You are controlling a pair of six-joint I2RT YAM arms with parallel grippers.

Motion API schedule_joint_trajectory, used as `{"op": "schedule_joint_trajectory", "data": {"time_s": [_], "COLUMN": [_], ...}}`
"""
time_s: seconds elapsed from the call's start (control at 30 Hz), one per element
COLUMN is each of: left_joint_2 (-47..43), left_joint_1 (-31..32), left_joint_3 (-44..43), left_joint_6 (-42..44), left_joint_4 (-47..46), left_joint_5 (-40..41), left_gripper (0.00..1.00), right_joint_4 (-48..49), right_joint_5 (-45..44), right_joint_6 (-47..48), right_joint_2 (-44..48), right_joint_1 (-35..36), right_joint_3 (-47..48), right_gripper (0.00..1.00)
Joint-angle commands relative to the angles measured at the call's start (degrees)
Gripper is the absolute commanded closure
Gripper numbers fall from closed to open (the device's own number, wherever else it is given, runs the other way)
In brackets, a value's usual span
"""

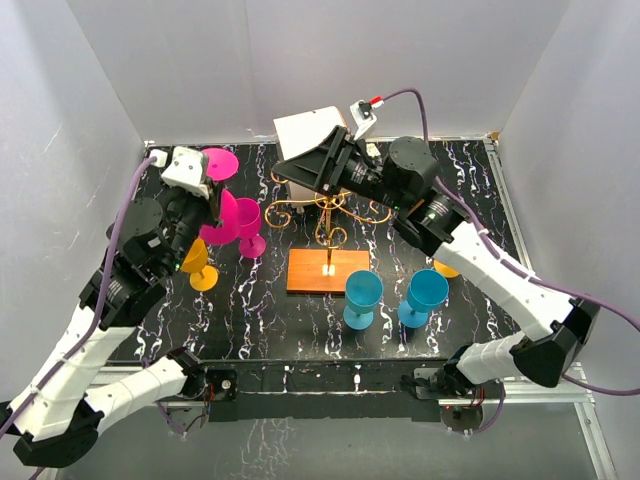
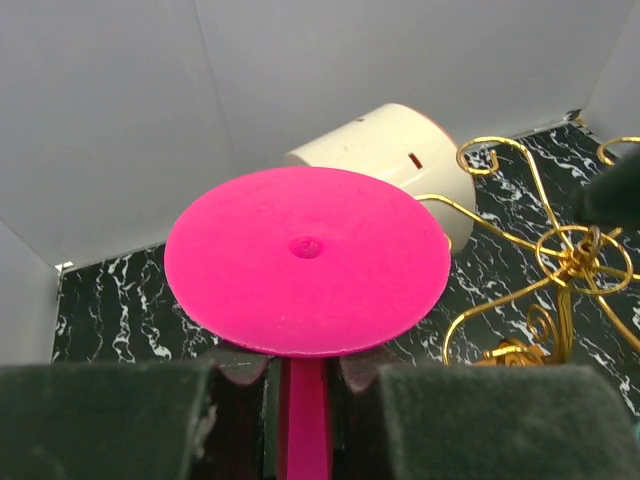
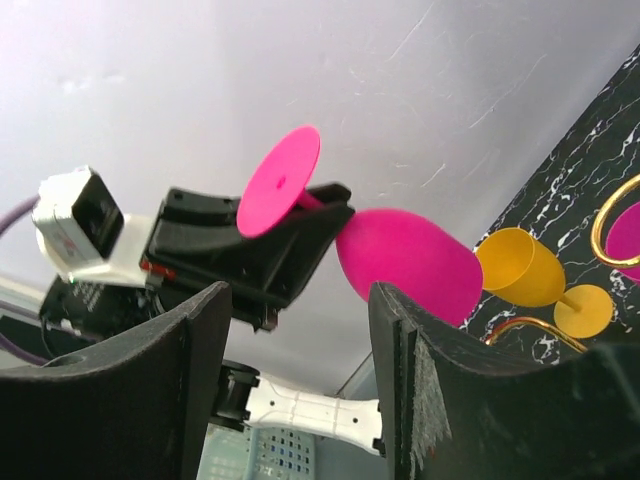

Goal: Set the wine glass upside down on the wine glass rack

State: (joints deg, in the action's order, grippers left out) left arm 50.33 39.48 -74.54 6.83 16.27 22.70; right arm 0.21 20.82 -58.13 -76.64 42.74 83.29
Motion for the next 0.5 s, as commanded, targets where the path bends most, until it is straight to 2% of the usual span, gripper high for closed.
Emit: {"op": "schedule_joint_trajectory", "data": {"time_s": [0.0,0.33,0.47], "left_joint_2": [-4.6,-7.3,-7.6], "left_joint_1": [-0.2,-0.2,-0.2], "left_joint_3": [4.2,9.1,10.1], "left_joint_6": [-1.3,-1.0,-0.8], "left_joint_4": [-3.5,-6.6,-7.4], "left_joint_5": [-3.1,-11.0,-11.4], "left_gripper": [1.00,1.00,1.00], "right_joint_4": [1.5,0.1,0.3], "right_joint_5": [-2.8,-3.0,-1.8], "right_joint_6": [-3.5,-2.4,-2.8], "right_joint_2": [-3.2,-9.3,-10.0], "right_joint_1": [2.0,5.9,6.3], "right_joint_3": [5.8,10.4,10.9], "right_gripper": [0.46,0.49,0.57]}}
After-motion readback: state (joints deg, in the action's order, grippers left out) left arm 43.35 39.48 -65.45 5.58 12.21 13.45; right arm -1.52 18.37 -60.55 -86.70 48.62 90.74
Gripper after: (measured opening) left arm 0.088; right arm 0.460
